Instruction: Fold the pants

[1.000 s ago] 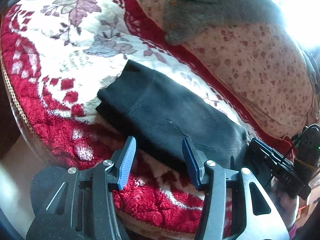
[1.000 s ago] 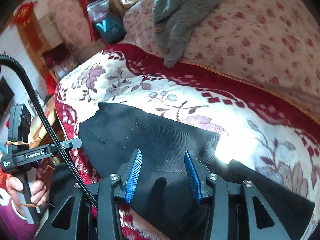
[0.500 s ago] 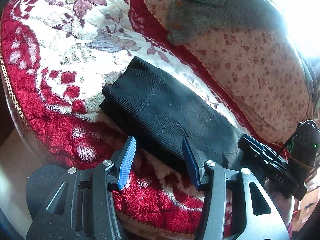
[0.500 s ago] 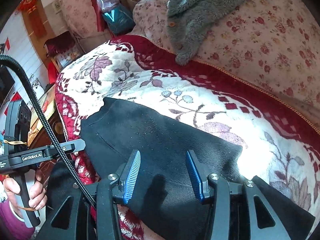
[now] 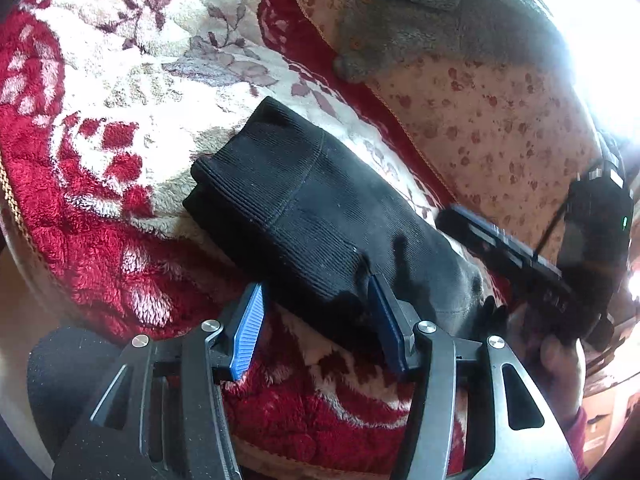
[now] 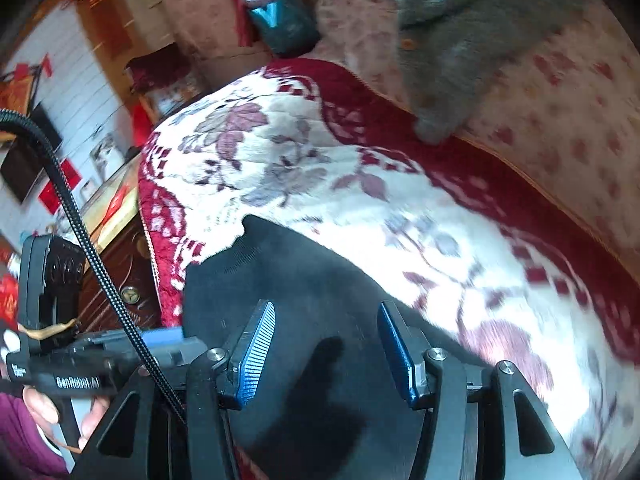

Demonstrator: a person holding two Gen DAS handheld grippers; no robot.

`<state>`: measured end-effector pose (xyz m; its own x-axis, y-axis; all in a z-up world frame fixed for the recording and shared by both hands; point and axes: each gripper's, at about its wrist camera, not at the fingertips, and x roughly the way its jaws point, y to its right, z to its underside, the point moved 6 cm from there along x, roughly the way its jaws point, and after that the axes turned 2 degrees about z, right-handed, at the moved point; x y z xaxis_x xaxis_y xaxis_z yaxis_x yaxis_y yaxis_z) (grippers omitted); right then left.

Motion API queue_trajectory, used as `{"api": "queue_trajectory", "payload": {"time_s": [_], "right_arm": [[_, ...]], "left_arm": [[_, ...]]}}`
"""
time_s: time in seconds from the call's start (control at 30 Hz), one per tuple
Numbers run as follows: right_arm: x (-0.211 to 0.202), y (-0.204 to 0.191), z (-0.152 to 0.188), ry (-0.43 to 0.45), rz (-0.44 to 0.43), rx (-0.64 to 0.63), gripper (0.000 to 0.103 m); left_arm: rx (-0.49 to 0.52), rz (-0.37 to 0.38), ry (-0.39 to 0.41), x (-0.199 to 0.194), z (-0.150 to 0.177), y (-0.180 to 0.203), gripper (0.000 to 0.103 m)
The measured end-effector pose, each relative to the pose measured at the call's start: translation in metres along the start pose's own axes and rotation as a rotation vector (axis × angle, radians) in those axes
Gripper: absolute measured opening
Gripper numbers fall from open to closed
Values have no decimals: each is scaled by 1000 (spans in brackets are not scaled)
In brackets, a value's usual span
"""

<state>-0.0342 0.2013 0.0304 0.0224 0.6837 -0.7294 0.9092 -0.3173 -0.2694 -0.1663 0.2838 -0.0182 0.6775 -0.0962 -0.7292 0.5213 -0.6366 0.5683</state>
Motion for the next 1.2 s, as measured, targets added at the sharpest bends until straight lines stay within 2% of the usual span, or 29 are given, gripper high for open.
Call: {"api": "queue_trajectory", "payload": {"time_s": [0.13,0.2,0.3,0.33,0.37,0.47,0.53,0.57,0.6,0.73,0.77,0.83,0.87,1.0,1.1,1.2], "right_arm": [[28,-21,-25,-37,-40,-111,54],[42,-32,-33,-67,-64,-166,59],[66,-47,-44,-102,-74,-237,59],[72,-51,-47,-110,-78,-249,59],[82,-56,-51,-124,-89,-263,59],[106,-64,-53,-172,-86,-300,59],[121,-67,-49,-211,-88,-321,59],[128,-69,-48,-223,-98,-331,57],[131,-70,-47,-218,-101,-341,49],[137,-66,-48,-195,-89,-325,29],[136,-64,-49,-185,-91,-311,22],[128,-59,-51,-160,-113,-266,16],[122,-58,-53,-142,-133,-246,14],[82,-58,-62,-47,-180,-194,12],[40,-55,-71,46,-213,-143,12],[-6,-44,-75,140,-248,-76,12]], "left_arm": [[-17,-1,3,3,-3,-2,52],[-29,4,15,0,-4,-2,52],[-44,15,40,-5,-7,-7,52],[-46,15,40,-4,-8,-9,56],[-53,12,35,-1,-8,-11,64],[-104,23,8,10,-7,-21,66],[-123,43,20,13,-7,-25,68],[-124,47,27,14,-7,-26,70],[-128,54,28,15,-7,-26,71],[-158,77,53,17,-11,-28,71],[-136,68,63,18,-13,-26,60],[-85,14,74,19,-14,-23,30],[-80,20,75,18,-15,-22,25],[-6,53,137,-3,-19,-1,18],[115,64,212,-28,-17,36,18],[198,103,253,-47,-15,69,18]]}}
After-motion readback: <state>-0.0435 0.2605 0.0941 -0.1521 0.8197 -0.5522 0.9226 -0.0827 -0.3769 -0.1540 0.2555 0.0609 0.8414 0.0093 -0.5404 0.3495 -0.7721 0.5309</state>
